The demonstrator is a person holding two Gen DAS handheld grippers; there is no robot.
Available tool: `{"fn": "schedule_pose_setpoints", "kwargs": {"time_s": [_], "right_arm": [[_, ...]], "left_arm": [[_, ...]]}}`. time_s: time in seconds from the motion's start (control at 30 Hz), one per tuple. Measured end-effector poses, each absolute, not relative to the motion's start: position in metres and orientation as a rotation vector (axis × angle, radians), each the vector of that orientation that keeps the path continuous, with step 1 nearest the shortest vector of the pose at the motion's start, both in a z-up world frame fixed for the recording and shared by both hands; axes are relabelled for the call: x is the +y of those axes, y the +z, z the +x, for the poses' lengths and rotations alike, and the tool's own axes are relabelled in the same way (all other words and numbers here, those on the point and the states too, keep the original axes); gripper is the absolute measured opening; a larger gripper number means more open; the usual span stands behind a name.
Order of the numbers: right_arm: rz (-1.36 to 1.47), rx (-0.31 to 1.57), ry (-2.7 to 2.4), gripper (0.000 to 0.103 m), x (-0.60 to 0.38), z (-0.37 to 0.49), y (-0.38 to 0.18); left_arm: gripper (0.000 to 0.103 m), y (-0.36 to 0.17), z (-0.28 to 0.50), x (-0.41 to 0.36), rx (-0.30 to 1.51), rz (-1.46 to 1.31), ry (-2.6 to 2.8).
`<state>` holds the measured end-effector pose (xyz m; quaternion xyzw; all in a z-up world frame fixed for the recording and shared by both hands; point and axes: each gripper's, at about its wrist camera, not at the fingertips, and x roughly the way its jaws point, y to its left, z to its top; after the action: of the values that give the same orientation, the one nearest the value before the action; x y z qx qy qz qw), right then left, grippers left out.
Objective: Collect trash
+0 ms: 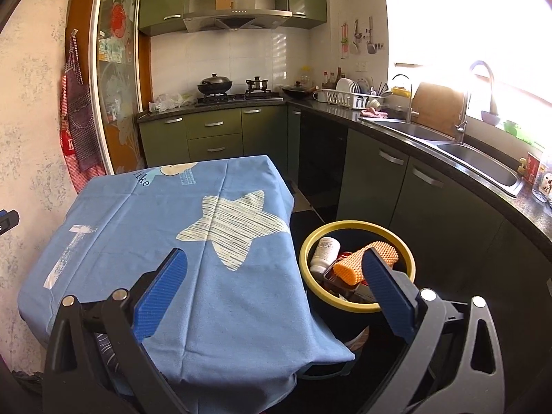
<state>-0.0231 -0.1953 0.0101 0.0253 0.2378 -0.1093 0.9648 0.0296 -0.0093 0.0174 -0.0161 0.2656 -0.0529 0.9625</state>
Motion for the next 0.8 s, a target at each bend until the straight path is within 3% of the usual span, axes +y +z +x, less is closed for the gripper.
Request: {"fn": "schedule_pose_setpoints", "kwargs": {"time_s": [0.8], "right_arm": [[0.053,0.501,-0.214,0.096,-0.1952,-0.0182,0.0047]], "left_arm": [[0.098,0.0187,0.0334,-0.0118,0.548,-0.026,-0.105]]}}
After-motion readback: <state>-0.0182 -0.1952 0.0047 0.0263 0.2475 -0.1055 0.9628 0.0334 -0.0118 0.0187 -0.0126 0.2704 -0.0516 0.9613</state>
